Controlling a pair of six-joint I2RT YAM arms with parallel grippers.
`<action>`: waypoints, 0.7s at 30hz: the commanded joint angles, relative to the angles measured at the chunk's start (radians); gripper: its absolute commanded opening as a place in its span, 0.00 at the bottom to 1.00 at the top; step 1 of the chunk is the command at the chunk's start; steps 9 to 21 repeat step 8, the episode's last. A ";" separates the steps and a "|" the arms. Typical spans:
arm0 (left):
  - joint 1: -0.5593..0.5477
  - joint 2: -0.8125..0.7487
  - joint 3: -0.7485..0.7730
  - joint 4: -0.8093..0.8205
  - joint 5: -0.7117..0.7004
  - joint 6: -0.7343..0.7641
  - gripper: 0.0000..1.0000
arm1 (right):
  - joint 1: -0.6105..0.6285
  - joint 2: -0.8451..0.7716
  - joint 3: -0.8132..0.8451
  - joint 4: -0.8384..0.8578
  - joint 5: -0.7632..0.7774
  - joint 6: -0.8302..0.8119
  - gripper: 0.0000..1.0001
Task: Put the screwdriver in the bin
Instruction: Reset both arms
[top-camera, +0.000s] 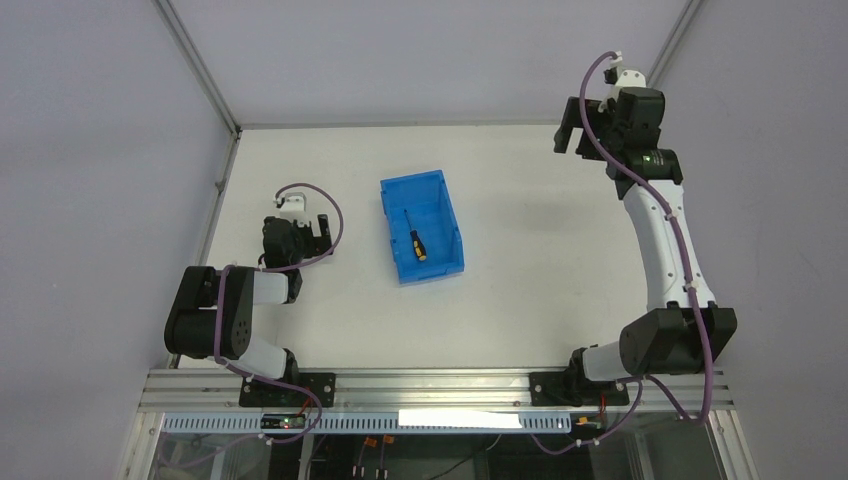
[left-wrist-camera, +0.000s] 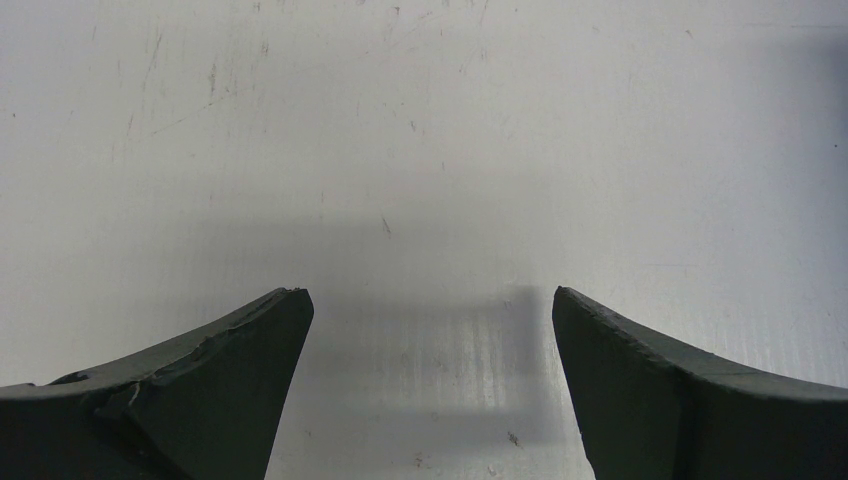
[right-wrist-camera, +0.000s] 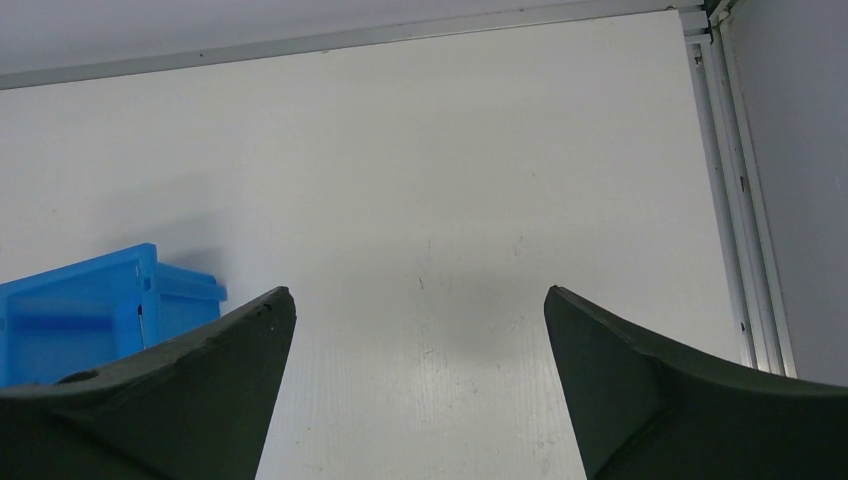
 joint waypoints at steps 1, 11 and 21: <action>0.009 -0.011 0.013 0.036 0.012 -0.007 1.00 | 0.001 -0.041 -0.017 0.041 -0.026 0.017 0.99; 0.009 -0.010 0.013 0.035 0.013 -0.007 1.00 | 0.001 -0.042 -0.026 0.048 -0.027 0.029 0.99; 0.009 -0.010 0.013 0.035 0.013 -0.007 1.00 | 0.001 -0.042 -0.026 0.048 -0.027 0.029 0.99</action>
